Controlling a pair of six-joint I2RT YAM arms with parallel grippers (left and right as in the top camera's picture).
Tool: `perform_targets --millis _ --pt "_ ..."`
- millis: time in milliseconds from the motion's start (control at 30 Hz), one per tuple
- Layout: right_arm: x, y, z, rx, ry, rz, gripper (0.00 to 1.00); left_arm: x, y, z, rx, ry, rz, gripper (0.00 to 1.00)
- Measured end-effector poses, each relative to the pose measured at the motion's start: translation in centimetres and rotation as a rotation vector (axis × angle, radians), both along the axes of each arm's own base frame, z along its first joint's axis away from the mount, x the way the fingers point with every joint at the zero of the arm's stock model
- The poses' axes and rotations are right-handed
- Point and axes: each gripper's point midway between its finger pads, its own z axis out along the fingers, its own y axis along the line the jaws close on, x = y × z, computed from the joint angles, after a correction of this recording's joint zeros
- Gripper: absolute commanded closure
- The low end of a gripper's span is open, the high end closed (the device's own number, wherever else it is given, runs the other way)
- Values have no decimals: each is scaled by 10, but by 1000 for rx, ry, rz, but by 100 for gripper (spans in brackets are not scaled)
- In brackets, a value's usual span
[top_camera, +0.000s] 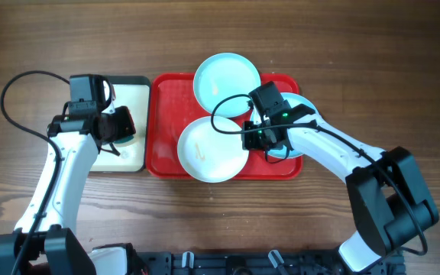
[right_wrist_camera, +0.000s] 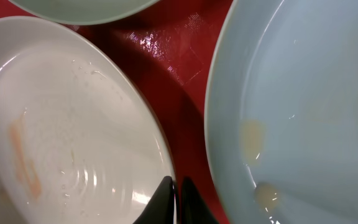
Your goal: Clean dirty plates on tray and stack at the side
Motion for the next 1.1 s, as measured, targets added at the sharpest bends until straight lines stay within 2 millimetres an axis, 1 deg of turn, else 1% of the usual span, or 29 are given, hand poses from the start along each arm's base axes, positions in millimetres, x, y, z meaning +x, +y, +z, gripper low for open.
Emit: perform_targets --millis 100,167,300,467,767,933,1100 --pt "0 0 0 0 0 0 96 4 0 2 20 -18 -41 96" --pt "0 0 0 0 0 0 96 11 1 5 34 -47 -64 96" --pt "0 0 0 0 -1 0 96 24 2 12 50 -110 -81 96" --pt "0 0 0 0 -1 0 96 34 3 19 66 -157 -99 96" --pt "0 0 0 0 -1 0 96 41 5 24 81 -191 -96 96" --pt "0 0 0 0 -1 0 95 54 10 34 112 -256 -87 96" --pt "0 0 0 1 0 0 96 51 6 32 93 -245 -100 96"
